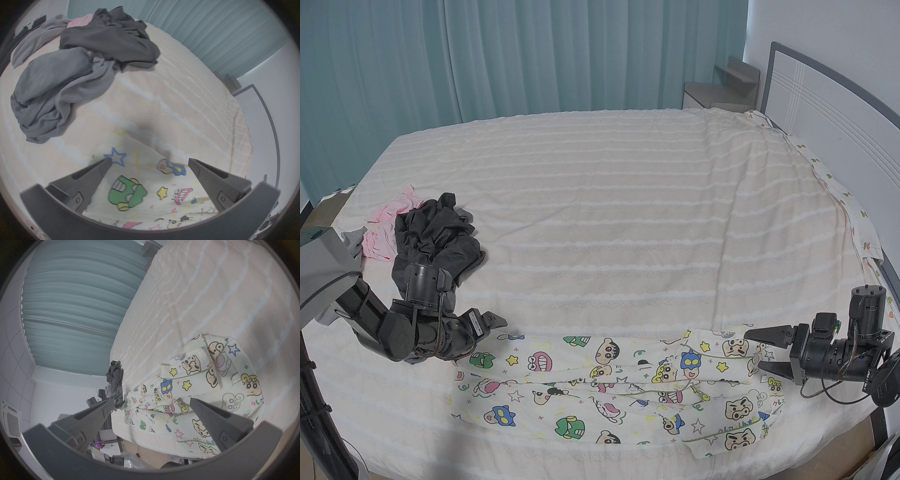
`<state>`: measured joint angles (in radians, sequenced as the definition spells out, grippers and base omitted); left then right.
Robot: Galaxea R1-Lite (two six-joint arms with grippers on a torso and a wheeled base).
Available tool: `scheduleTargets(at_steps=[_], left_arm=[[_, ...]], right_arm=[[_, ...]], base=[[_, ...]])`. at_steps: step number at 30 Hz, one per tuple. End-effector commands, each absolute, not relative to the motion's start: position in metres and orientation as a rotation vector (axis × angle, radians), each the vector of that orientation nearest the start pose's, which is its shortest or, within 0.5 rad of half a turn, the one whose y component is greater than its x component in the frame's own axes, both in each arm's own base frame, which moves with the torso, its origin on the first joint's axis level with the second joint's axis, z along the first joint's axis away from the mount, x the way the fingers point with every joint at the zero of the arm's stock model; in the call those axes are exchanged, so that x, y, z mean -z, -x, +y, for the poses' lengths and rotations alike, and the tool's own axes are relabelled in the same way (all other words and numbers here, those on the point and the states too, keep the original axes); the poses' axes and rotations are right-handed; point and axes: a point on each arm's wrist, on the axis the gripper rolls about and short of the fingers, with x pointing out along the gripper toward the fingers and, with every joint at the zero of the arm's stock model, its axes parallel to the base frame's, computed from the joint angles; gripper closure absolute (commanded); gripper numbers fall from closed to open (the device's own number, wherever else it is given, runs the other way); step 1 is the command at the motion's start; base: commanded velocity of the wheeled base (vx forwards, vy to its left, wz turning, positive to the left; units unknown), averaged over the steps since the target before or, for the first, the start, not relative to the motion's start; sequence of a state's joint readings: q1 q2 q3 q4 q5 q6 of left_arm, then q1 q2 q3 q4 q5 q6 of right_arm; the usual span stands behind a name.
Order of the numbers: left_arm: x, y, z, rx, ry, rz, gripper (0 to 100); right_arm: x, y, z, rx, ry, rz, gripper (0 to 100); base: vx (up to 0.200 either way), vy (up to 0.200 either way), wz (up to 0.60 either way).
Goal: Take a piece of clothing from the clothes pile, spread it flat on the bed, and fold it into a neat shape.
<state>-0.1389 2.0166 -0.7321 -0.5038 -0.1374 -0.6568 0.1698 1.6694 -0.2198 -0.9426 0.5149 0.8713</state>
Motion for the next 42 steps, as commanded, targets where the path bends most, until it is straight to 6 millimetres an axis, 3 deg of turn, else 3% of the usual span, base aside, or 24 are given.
scheduleTargets(at_steps=[1,10,14,19,21,23,27,37,42], left_arm=[[-0.044,-0.322,-0.034,-0.052,0.630,0.853,0],[-0.056,-0.326,-0.005,-0.115,0.674,0.781,0],[-0.095,-0.311,0.013,-0.087,0.765,0.676,0],[-0.130,-0.274,0.009,0.013,0.995,0.642,0],[-0.130,-0.267,0.007,0.013,1.011,0.650,0],[-0.123,-0.253,-0.001,0.007,1.053,0.693,0],[-0.117,-0.246,-0.002,-0.032,1.136,0.723,0],[-0.111,-0.241,-0.003,-0.054,1.150,0.748,0],[-0.108,-0.240,-0.003,-0.057,1.150,0.752,0]], right_arm=[[-0.085,-0.208,0.047,-0.405,-0.907,0.778,0],[-0.086,-0.208,0.047,-0.409,-0.906,0.771,0],[-0.095,-0.219,0.050,-0.429,-0.905,0.730,0],[-0.091,-0.246,0.072,-0.453,-0.884,0.750,0],[-0.087,-0.251,0.077,-0.441,-0.875,0.755,0],[-0.071,-0.265,0.093,-0.355,-0.837,0.763,0],[-0.064,-0.269,0.112,-0.221,-0.784,0.706,0],[-0.082,-0.239,0.136,-0.119,-1.048,0.777,0],[-0.070,-0.231,0.140,-0.097,-1.038,0.842,0]], base=[[0.000,0.000,0.00],[0.000,0.000,0.00],[0.000,0.000,0.00],[0.000,0.000,0.00],[0.000,0.000,0.00],[0.000,0.000,0.00],[0.000,0.000,0.00],[0.000,0.000,0.00],[0.000,0.000,0.00]])
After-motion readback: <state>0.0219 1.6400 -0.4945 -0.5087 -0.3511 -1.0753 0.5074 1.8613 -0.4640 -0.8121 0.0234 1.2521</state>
